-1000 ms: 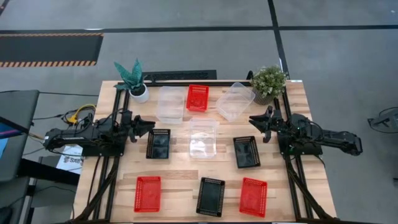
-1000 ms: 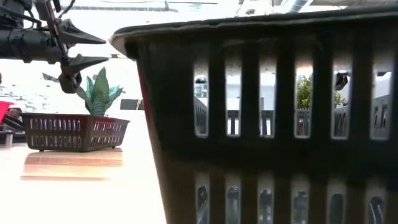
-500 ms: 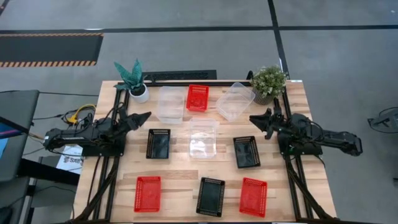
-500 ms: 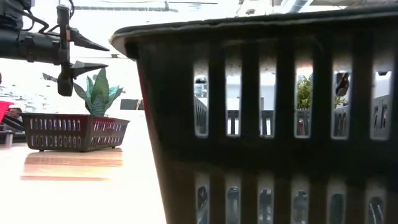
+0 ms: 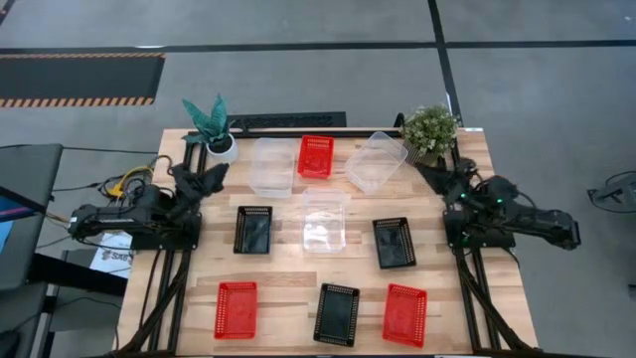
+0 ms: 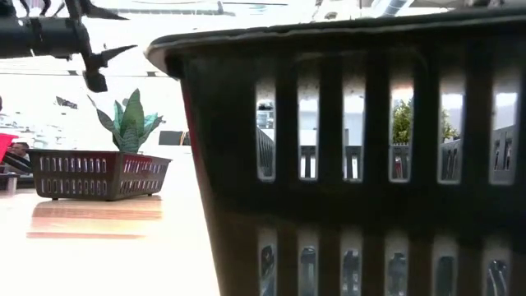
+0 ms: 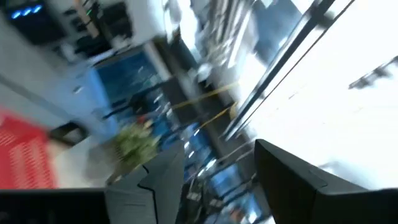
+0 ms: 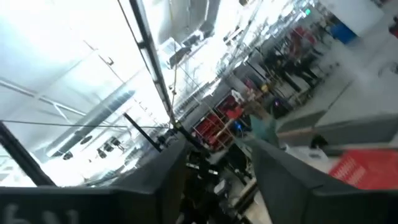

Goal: Stack baskets by color
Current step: Adjust the top right transparent bin

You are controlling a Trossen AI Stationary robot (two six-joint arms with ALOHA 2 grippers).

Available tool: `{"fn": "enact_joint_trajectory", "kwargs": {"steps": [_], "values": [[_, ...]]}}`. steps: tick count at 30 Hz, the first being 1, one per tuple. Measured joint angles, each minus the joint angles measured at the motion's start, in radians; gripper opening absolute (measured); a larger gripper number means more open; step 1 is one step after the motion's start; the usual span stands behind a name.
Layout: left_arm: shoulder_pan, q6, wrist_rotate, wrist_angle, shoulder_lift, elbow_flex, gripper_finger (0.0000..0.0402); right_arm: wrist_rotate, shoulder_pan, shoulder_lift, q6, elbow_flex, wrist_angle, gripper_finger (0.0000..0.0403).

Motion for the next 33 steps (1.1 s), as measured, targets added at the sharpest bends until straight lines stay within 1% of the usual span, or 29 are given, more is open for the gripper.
{"fn": "enact_joint_trajectory", "kwargs": {"steps": [3, 6, 8, 11, 13, 16, 19, 21, 23, 25, 30, 31, 33], "values": [[0.0, 0.032, -0.003, 0.041, 0.04, 0.055, 0.02, -0.001, 0.001, 0.049, -0.033, 0.1, -0.005, 0.0238], [0.0, 0.06, 0.009, 0.029, 0.101, 0.14, 0.0207, -0.001, 0.002, 0.124, -0.082, 0.223, -0.043, 0.0243], [0.0, 0.091, 0.018, 0.026, 0.157, 0.199, 0.0208, -0.001, 0.002, 0.195, -0.097, 0.312, -0.111, 0.024], [0.0, 0.126, 0.047, -0.01, 0.252, 0.298, 0.0209, -0.005, 0.002, 0.316, -0.072, 0.462, -0.304, 0.023], [0.0, 0.129, 0.086, -0.102, 0.31, 0.37, 0.0209, -0.023, 0.003, 0.401, -0.037, 0.556, -0.473, 0.0221], [0.0, 0.126, 0.144, -0.295, 0.391, 0.49, 0.0209, -0.058, 0.003, 0.533, 0.022, 0.678, -0.707, 0.021], [0.0, 0.103, 0.163, -0.511, 0.459, 0.602, 0.0209, -0.118, 0.003, 0.644, 0.09, 0.76, -0.897, 0.0202], [0.0, 0.086, 0.163, -0.652, 0.498, 0.666, 0.0209, -0.157, 0.003, 0.707, 0.145, 0.794, -0.986, 0.0196], [0.0, 0.086, 0.163, -0.776, 0.529, 0.72, 0.0209, -0.193, 0.01, 0.771, 0.19, 0.812, -1.031, 0.019], [0.0, 0.092, 0.161, -0.863, 0.55, 0.754, 0.0209, -0.217, 0.019, 0.826, 0.216, 0.811, -1.074, 0.0185], [0.0, 0.079, 0.151, -0.914, 0.584, 0.766, 0.0209, -0.221, 0.062, 0.949, 0.274, 0.809, -1.239, 0.0172], [0.0, 0.078, 0.151, -0.917, 0.591, 0.766, 0.0209, -0.221, 0.072, 0.976, 0.283, 0.809, -1.252, 0.017], [0.0, 0.079, 0.146, -0.915, 0.601, 0.766, 0.0209, -0.22, 0.091, 1.03, 0.321, 0.81, -1.227, 0.0167]]}}
